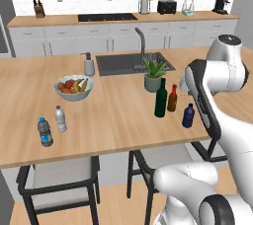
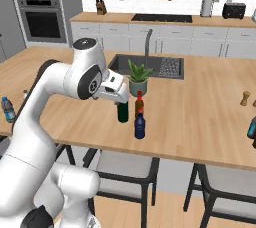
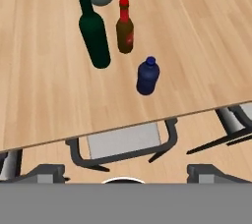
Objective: Move the plastic bottles in the middle to the plastics group, and the glass bottles in the middle to the glass group.
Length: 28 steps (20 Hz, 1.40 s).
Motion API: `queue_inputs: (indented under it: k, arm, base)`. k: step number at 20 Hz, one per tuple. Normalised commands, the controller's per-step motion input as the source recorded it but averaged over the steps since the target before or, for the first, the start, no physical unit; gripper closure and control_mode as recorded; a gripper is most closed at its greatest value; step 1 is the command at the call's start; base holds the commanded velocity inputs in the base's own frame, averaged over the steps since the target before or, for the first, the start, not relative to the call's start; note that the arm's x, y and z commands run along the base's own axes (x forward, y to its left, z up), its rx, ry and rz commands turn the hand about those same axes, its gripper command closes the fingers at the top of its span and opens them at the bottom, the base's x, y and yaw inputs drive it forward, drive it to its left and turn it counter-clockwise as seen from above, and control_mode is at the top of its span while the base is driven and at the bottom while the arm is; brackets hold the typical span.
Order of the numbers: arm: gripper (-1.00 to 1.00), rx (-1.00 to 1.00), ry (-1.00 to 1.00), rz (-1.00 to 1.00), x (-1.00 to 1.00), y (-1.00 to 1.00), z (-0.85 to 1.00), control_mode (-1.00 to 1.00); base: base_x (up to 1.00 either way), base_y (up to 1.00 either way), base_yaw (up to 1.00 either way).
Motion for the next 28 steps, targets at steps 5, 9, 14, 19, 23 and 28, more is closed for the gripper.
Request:
queue_inputs:
  k: [5,9,14,19,23,28]
  arm:
    - [-1.0,-0.04,0.0,0.0,0.0,-0.08,-0.01,-1.0]
    - [-1.0,-0.02,-0.04,0.0,0.0,-0.25,-0.14,-1.0]
    - [-1.0,-0.03,-0.04,0.0,0.01,-0.12,-0.26,-1.0]
    - [-1.0,-0.03,-0.02,0.02,0.02,-0.04,-0.24,-1.0]
    - [-1.0,0.0,-0.09,0.07,0.2,0.0,-0.24,-1.0]
    - [-1.0,0.0,-0.1,0.03,0.16,-0.22,-0.12,-1.0]
  base:
    - [0.0,0.0,0.0]
    - [0.0,0.0,0.0]
    - [0.0,0.0,0.0]
    - [0.0,0.0,0.0]
    - [0.0,0.0,0.0]
    - [0.0,0.0,0.0]
